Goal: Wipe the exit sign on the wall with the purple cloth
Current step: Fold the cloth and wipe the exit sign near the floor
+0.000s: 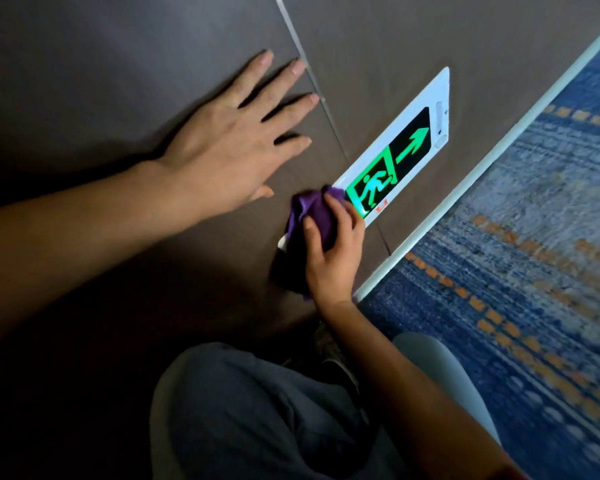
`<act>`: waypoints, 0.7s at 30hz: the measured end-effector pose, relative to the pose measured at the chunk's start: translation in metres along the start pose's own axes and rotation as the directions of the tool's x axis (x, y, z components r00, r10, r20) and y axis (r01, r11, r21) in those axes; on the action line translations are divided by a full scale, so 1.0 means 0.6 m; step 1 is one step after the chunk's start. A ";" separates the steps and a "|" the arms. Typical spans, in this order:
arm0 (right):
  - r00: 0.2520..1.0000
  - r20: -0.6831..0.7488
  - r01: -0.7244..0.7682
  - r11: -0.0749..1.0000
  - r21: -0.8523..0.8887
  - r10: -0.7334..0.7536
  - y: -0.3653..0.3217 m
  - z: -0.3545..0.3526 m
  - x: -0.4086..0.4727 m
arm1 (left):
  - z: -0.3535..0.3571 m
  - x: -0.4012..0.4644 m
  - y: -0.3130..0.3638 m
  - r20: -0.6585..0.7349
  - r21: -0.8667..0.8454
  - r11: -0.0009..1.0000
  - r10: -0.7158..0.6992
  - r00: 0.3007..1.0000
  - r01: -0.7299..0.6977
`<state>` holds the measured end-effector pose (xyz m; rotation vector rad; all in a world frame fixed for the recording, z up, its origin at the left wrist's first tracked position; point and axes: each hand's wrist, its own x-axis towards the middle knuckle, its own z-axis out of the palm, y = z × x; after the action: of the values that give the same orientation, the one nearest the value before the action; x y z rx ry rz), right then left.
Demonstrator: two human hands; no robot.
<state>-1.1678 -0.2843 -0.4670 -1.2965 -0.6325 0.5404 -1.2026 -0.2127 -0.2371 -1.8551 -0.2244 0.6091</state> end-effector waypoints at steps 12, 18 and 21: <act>0.998 -0.059 -0.038 0.999 -0.022 0.037 0.026 0.020 0.005 | 0.010 -0.008 0.037 -0.028 -0.032 0.999 -0.043 0.999 0.043; 1.000 -0.010 -0.004 0.998 -0.055 0.004 0.032 0.044 -0.072 | 0.016 -0.013 0.040 -0.042 -0.014 1.000 -0.025 0.999 0.024; 0.998 0.062 0.019 0.996 -0.084 -0.014 0.045 0.032 -0.089 | 0.014 -0.014 0.042 -0.029 -0.024 0.999 -0.033 0.999 0.032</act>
<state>-1.2199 -0.3020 -0.4972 -1.3575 -0.7230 0.5460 -1.2175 -0.2185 -0.2598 -1.8786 -0.2426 0.5585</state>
